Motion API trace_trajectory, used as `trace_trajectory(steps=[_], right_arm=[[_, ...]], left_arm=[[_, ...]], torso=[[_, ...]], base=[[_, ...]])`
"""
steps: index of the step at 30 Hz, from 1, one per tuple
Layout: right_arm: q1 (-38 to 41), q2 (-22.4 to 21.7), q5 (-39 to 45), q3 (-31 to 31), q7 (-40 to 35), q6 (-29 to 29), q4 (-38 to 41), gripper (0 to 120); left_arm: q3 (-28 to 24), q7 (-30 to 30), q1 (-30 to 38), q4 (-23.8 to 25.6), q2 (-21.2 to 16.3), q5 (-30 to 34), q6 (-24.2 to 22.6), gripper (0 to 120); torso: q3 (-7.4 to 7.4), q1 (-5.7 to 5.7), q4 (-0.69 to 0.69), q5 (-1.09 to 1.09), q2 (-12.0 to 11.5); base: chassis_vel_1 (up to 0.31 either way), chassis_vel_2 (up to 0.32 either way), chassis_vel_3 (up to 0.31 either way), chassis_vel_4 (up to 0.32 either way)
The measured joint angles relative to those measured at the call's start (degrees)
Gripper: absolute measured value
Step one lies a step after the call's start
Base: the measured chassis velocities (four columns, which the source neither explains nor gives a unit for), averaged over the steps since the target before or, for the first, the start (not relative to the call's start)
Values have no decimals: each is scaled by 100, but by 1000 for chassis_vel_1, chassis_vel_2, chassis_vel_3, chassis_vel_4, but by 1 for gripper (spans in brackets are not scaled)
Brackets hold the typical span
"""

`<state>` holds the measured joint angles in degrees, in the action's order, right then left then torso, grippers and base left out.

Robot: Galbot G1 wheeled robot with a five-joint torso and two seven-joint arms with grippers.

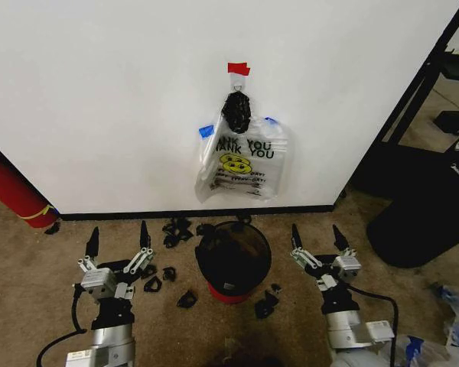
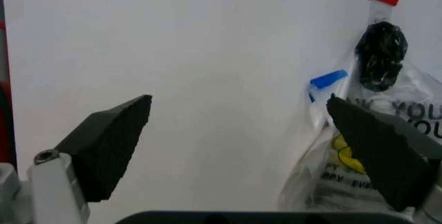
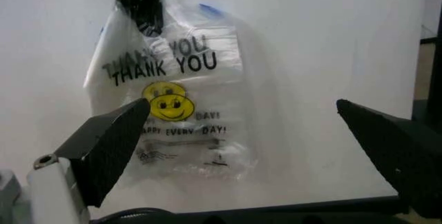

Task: Pick up the garbage bag from the wall and place it over the trash bin.

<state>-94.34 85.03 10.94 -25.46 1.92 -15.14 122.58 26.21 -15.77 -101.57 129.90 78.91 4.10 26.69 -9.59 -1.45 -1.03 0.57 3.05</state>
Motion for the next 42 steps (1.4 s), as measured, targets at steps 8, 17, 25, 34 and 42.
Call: trace_trajectory(steps=[8, 17, 25, 34, 42], right_arm=[[362, -293, 168, 27, 86, -16, -334, 100], [1250, -691, 639, 237, 346, 237, -780, 100], [2997, -1170, 1727, 878, 901, 358, -2046, 100], [4790, -1097, 2672, 1729, 724, 602, -3042, 100], [5637, -777, 3374, 2098, 642, 747, -3769, 100]], left_arm=[[-35, -20, -42, -86, 64, -45, 14, 100], [-110, -17, 124, -265, -45, 30, -29, 100], [68, -18, -87, -257, 93, 1, 54, 100], [102, -37, -252, -240, 651, -338, 222, 100], [145, -80, -374, -171, 567, -419, 299, 100]], torso=[[0, 0, 0, 0, 0], [0, 0, -1, -2, 1], [-1, 0, 1, 0, 0], [0, 0, 2, 1, 0], [-1, 0, 1, 1, 0]], base=[[0, 0, 0, 0], [0, 0, 0, 0], [0, 0, 0, 0], [0, 0, 0, 0], [0, 0, 0, 0]])
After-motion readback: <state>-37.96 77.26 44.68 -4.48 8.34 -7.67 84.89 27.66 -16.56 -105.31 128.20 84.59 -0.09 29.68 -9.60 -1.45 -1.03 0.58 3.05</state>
